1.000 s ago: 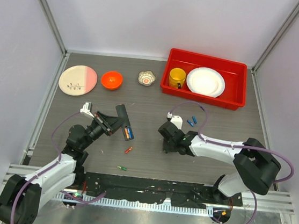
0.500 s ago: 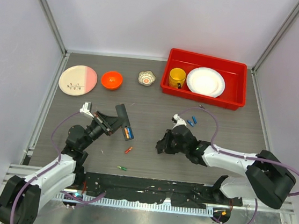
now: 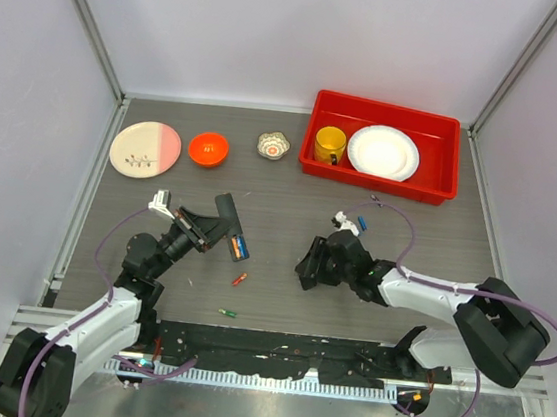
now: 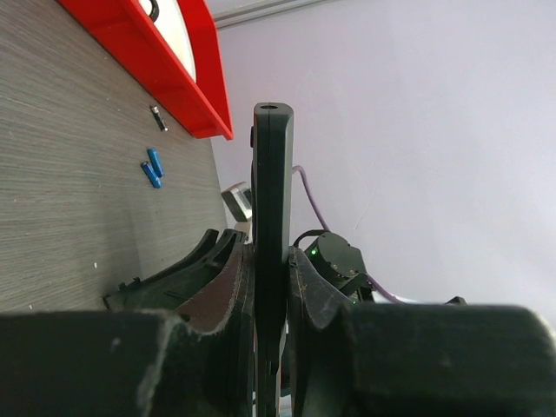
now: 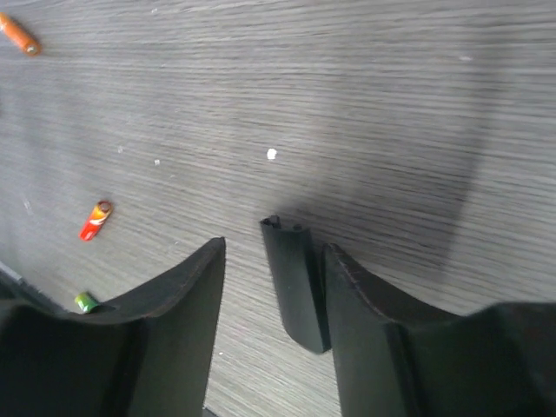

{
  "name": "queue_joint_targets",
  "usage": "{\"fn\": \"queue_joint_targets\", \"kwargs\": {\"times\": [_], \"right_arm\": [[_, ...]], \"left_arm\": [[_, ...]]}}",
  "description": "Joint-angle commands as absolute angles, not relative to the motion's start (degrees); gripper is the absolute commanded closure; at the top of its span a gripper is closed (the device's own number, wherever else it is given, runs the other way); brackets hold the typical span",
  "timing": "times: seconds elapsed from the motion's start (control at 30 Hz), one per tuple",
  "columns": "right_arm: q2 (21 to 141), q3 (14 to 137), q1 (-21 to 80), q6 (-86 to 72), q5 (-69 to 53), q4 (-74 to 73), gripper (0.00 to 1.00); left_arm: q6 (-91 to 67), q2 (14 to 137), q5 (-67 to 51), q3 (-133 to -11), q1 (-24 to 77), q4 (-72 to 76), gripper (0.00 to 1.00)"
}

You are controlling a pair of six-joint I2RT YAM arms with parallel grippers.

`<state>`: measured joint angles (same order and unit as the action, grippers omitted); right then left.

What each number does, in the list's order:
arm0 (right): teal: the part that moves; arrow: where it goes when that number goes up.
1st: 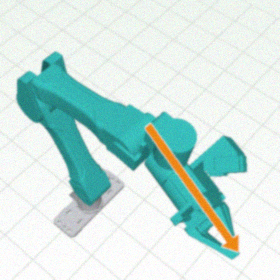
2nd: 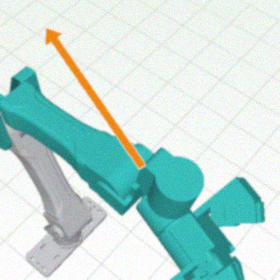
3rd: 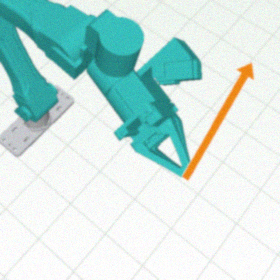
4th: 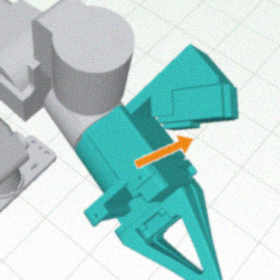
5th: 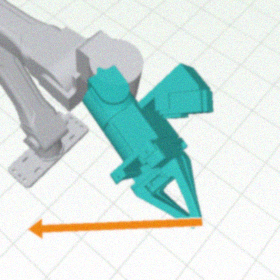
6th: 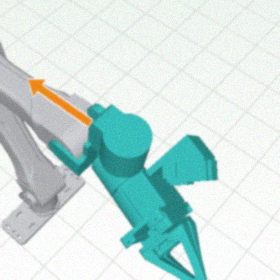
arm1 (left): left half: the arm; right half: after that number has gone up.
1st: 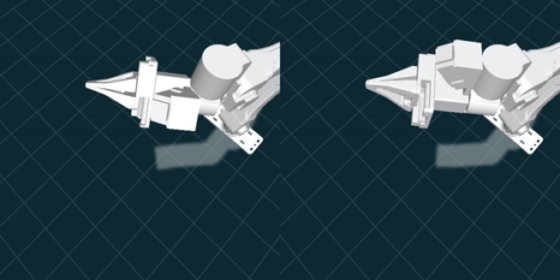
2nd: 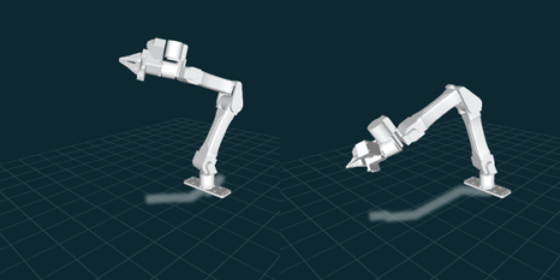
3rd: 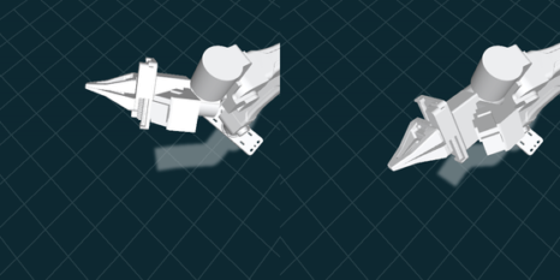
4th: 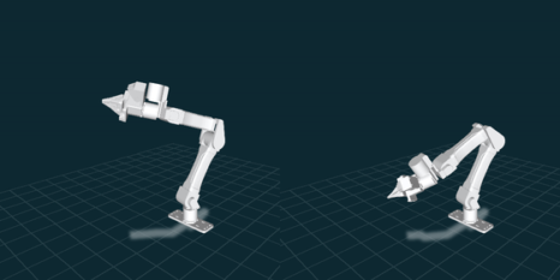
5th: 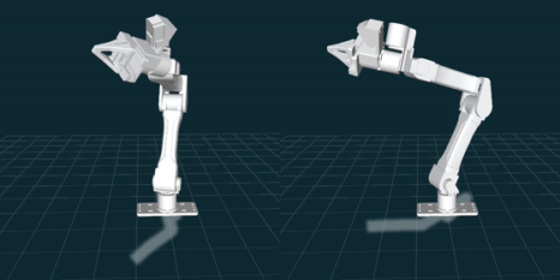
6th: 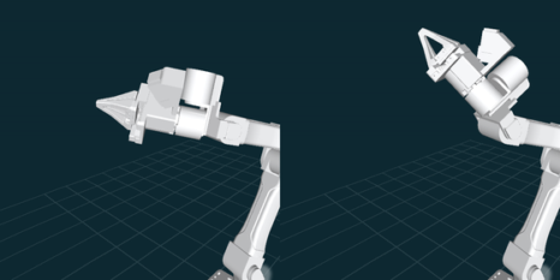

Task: Load the batteries into the remote control
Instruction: Turn over the battery cover at the center of the board.

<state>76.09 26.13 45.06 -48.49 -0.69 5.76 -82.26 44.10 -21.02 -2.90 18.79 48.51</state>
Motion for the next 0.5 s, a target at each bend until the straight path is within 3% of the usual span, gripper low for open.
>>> {"fn": "queue_joint_targets", "kwargs": {"times": [0.0, 0.37, 0.47], "right_arm": [[73.9, 27.9, 44.7, -45.8, 8.1, -8.7, 0.43], [77.9, 41.9, 51.5, -38.6, 16.8, -22.1, 0.34], [80.7, 43.0, 53.4, -38.9, 17.2, -22.2, 0.25]], "left_arm": [[-82.0, 44.3, -20.7, -1.8, 19.1, 50.4, 1.0], [-82.0, 45.3, -21.0, -1.8, 19.0, 51.1, 1.0], [-82.1, 44.9, -21.2, -1.8, 19.1, 51.0, 1.0]]}}
